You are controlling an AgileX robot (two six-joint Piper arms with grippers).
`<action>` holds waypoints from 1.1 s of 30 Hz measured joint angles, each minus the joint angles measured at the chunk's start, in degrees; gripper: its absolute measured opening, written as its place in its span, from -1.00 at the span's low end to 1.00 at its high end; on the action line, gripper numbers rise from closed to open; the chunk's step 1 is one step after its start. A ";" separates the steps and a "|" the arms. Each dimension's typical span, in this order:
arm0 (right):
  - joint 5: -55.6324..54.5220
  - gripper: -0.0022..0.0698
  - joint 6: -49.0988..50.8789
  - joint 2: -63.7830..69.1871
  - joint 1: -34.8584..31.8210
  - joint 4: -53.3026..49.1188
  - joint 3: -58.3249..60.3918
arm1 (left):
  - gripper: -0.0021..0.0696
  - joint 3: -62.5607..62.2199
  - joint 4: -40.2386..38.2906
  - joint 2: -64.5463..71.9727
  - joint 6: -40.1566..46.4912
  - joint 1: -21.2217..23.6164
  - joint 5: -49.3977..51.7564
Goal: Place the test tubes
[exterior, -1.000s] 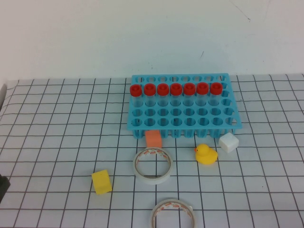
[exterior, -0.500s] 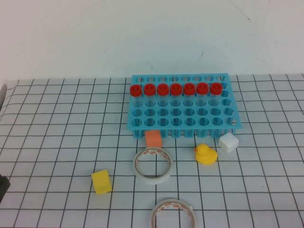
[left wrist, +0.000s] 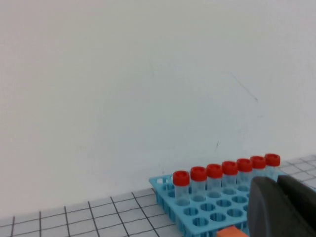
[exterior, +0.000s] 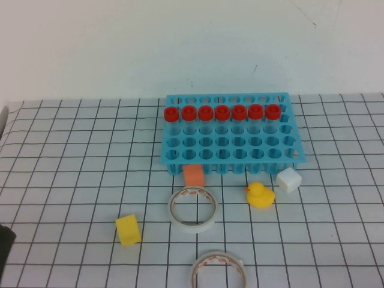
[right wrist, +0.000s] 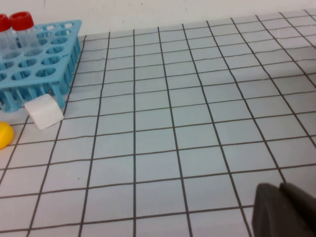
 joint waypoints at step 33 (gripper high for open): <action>0.26 -0.94 0.00 0.00 0.00 0.05 -0.12 | -0.95 6.99 64.33 -10.56 -55.62 39.82 42.80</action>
